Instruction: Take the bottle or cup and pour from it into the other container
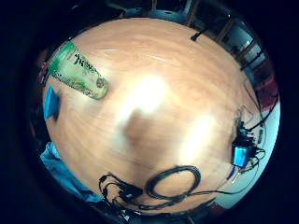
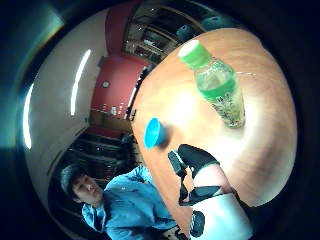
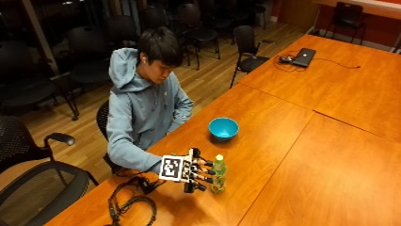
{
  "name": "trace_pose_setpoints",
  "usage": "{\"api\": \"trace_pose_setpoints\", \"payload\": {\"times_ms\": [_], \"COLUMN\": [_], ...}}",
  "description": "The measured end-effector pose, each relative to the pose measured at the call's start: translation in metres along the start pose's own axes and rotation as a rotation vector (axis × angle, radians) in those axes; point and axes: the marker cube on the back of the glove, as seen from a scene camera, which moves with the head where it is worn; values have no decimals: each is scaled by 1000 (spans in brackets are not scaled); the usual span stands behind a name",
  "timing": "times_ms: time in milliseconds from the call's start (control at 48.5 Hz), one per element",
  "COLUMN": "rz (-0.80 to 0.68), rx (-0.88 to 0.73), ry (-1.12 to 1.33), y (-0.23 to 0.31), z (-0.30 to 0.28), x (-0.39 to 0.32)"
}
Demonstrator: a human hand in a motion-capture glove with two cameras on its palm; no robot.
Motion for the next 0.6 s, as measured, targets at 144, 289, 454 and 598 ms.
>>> {"api": "trace_pose_setpoints", "payload": {"times_ms": [144,289,454,598], "rz": [0,13,19,43], "rx": [79,111,126,126], "ry": [-223,-335,-429,-546], "y": [-16,-30,-45,-56], "z": [12,29,50,62], "x": [4,5,5,5]}}
